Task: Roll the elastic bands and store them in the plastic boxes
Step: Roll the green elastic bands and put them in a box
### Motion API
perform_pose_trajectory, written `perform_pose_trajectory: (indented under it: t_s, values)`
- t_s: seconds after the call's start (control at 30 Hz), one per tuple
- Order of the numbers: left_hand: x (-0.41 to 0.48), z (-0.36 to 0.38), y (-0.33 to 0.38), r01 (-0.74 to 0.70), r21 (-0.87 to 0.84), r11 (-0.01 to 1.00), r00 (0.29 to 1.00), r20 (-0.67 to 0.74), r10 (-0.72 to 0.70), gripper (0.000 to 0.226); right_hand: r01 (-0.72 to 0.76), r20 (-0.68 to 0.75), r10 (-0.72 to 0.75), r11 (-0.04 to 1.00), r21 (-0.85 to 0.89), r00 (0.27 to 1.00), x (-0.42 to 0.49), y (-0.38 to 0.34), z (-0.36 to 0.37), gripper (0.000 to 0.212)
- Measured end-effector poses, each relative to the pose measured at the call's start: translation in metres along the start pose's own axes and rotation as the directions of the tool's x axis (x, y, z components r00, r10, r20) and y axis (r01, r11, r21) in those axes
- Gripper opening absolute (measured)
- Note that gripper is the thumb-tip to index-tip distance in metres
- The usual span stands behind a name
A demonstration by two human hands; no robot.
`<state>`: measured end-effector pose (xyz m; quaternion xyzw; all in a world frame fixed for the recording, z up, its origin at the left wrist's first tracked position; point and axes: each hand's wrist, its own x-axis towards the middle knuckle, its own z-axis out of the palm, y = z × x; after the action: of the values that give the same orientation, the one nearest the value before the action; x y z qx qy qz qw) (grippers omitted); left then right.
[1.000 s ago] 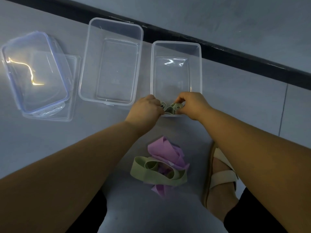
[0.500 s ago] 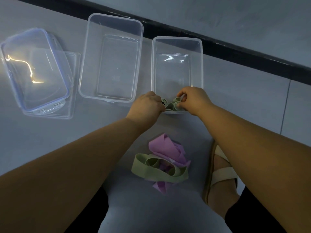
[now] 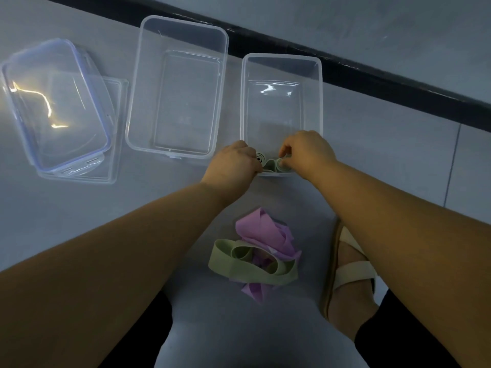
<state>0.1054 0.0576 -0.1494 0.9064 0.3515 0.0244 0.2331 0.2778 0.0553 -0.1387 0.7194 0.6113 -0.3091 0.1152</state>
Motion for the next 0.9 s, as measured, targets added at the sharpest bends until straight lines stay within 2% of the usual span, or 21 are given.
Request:
perform_pose_trajectory:
  t_s: [0.27,0.37,0.5,0.77,0.83,0.9]
  values:
    - [-0.001,-0.003,0.002,0.004,0.013,1.0,1.0,0.02,-0.004,0.012,0.049,-0.034,-0.052,0.996,-0.069,0.998,-0.003,-0.001,0.0,0.022]
    - [-0.001,-0.003,0.002,-0.034,-0.005,0.999,0.999,0.004,0.035,0.011,0.034,-0.027,-0.034,0.999,-0.026,0.999,-0.001,0.0,0.003,0.02]
    - [-0.003,-0.007,0.004,0.038,-0.018,0.999,0.998,0.055,-0.037,0.015,0.029,-0.035,-0.029,1.0,-0.003,0.999,-0.002,0.0,0.006,0.019]
    - [-0.015,-0.024,0.006,0.073,-0.112,0.991,0.997,0.028,-0.07,0.024,0.064,-0.063,-0.06,0.996,0.063,0.996,-0.018,0.001,0.005,0.03]
    - [-0.021,-0.028,0.007,0.076,-0.121,0.99,0.997,-0.005,-0.077,0.024,0.084,-0.124,-0.07,0.99,0.111,0.99,-0.026,0.0,0.004,0.032]
    - [-0.028,-0.031,0.008,0.11,-0.124,0.986,0.993,-0.031,-0.115,0.022,0.133,-0.249,-0.091,0.978,0.158,0.964,-0.04,-0.003,0.006,0.027]
